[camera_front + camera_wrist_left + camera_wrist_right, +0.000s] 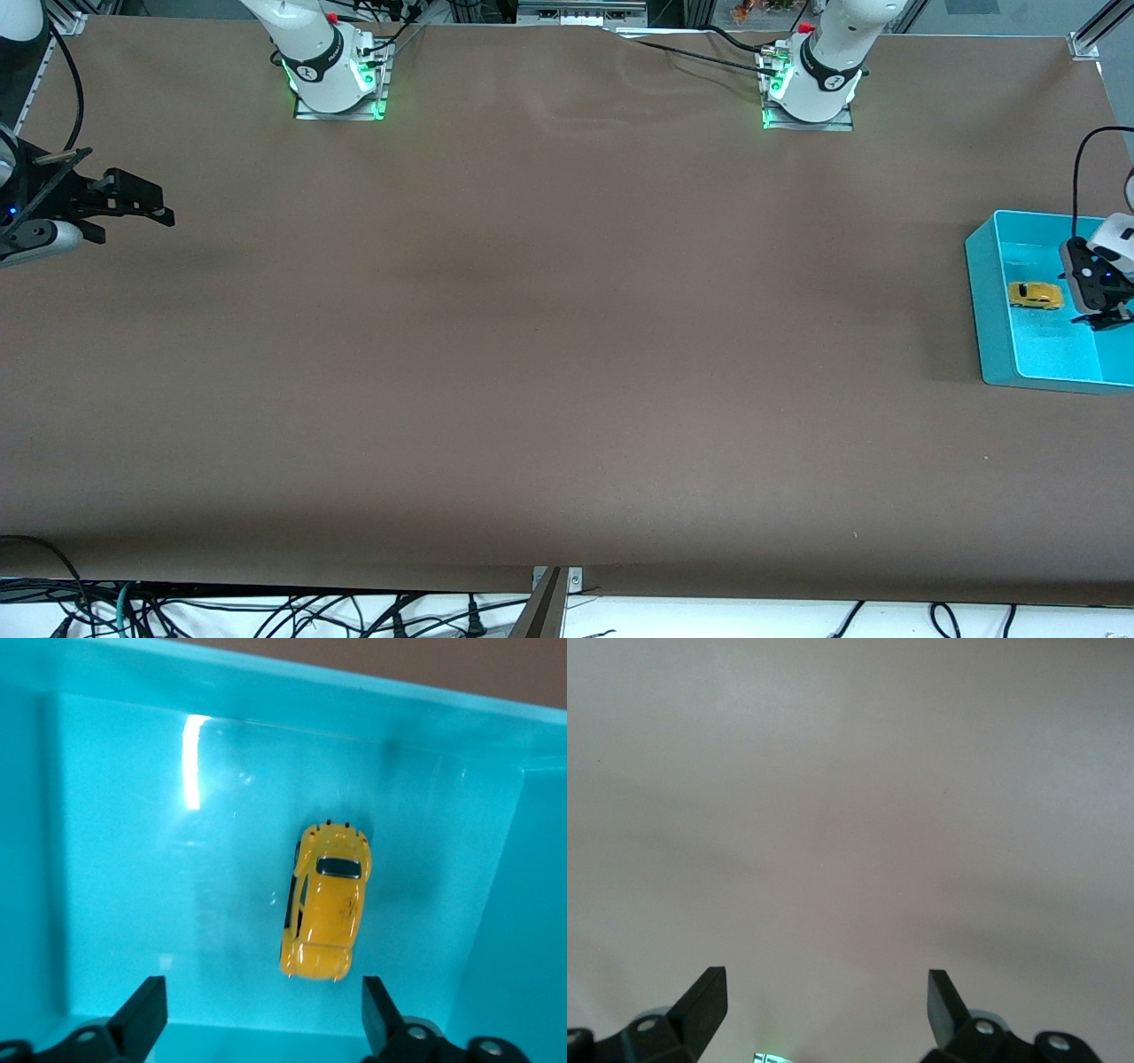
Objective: Wind and store yellow beetle car
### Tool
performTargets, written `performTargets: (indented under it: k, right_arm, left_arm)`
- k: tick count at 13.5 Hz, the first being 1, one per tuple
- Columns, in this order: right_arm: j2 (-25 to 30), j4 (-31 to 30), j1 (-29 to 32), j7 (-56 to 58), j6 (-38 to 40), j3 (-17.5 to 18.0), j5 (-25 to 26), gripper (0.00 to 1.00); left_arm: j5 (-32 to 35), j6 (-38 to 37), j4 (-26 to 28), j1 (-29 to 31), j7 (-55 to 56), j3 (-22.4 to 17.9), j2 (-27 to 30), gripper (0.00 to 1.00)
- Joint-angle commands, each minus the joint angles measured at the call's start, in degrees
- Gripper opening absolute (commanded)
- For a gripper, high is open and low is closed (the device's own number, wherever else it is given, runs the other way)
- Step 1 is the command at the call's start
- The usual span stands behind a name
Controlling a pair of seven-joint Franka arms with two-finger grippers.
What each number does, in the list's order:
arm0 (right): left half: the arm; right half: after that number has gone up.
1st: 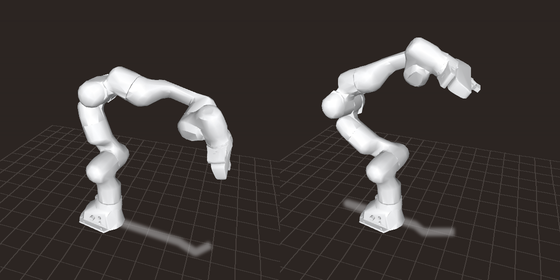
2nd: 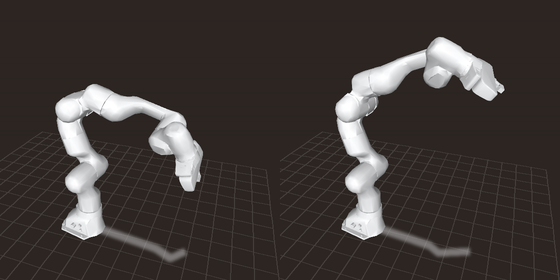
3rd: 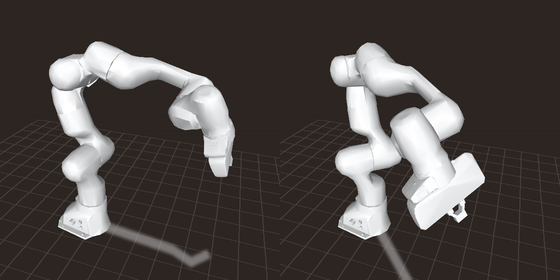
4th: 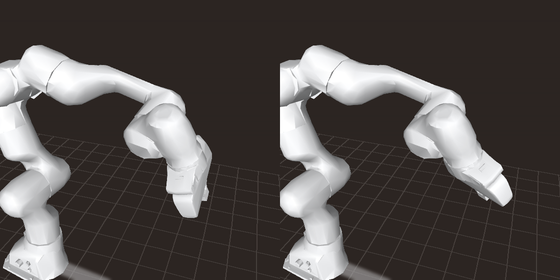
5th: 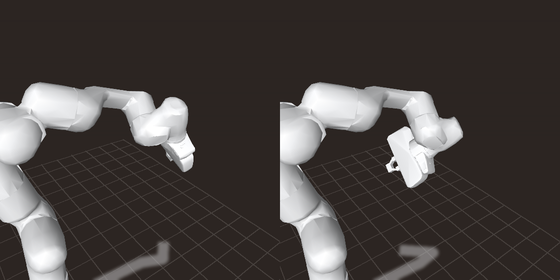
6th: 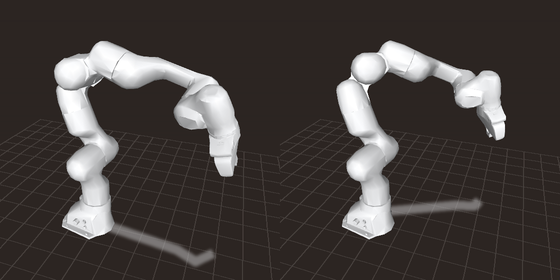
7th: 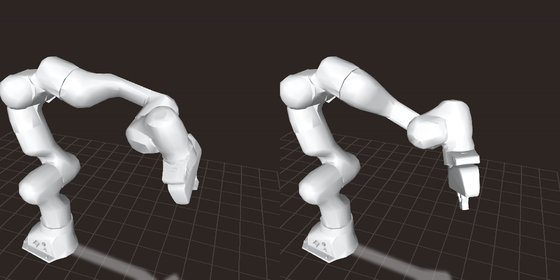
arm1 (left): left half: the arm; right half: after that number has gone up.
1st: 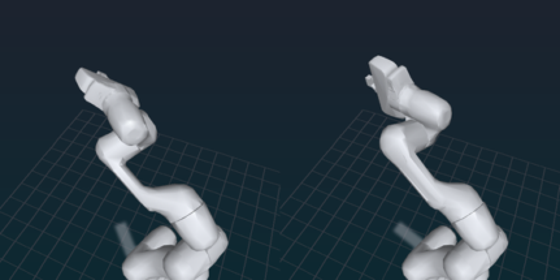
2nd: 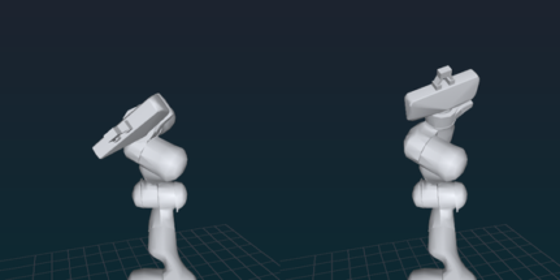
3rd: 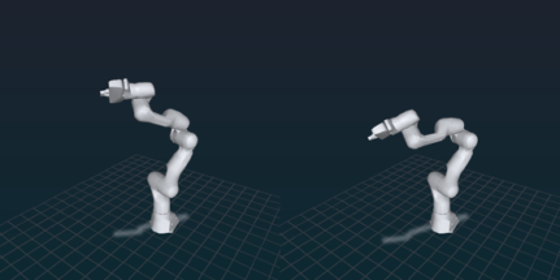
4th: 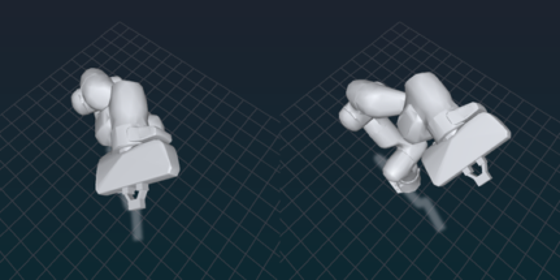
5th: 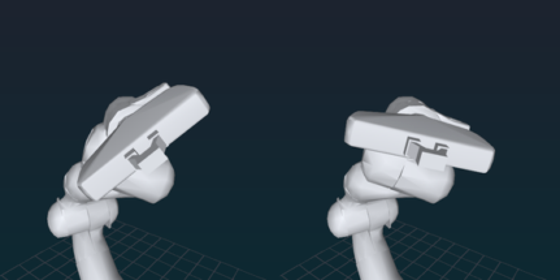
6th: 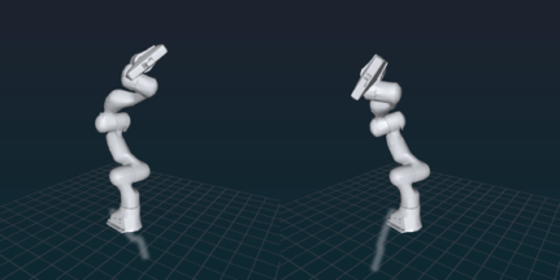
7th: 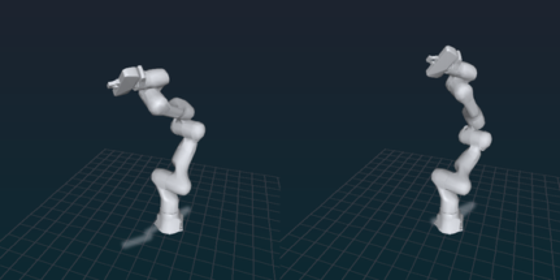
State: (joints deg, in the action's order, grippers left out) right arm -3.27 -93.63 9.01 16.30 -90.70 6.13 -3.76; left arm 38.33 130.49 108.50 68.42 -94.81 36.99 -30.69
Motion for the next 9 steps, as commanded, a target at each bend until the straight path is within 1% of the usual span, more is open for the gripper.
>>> performTargets:
  k: [1,2,3,4,5,7,8,9]
  right_arm:
    - [0.20,0.82,0.04,0.14,-0.27,0.55,2.34,1.00]
    - [0.11,0.82,-0.04,0.14,-0.35,0.64,2.44,1.00]
    - [0.11,0.82,-0.22,0.05,-0.44,0.55,2.52,1.00]
    - [0.20,0.91,-0.66,0.05,-0.44,0.64,3.13,1.00]
    - [0.20,0.91,-0.75,-0.04,-0.44,0.64,4.45,1.00]
    - [0.63,0.91,-0.66,-0.13,-0.44,0.55,4.90,1.00]
    - [1.42,0.91,-0.75,-0.30,-0.44,0.55,5.33,1.00]
    - [1.60,0.99,-0.66,-0.30,-0.36,0.55,6.38,1.00]
  left_arm:
    - [-7.45,-10.91,-5.37,-0.30,-0.29,2.64,3.71,1.00]
    - [-11.75,-16.18,-9.15,-0.48,1.45,4.56,3.62,1.00]
    - [-12.92,-20.41,-11.88,-1.00,5.56,6.67,3.71,1.00]
    - [-12.93,-24.63,-14.78,-3.01,9.17,8.26,3.71,1.00]
    - [-13.19,-29.55,-18.64,-5.90,13.20,8.53,3.71,1.00]
    - [-13.81,-39.13,-25.59,-13.28,26.00,8.36,3.71,1.00]
    - [-14.16,-42.22,-27.45,-14.97,34.69,9.06,3.88,1.00]
    - [-15.90,-46.08,-29.73,-15.68,41.39,12.28,4.75,1.00]
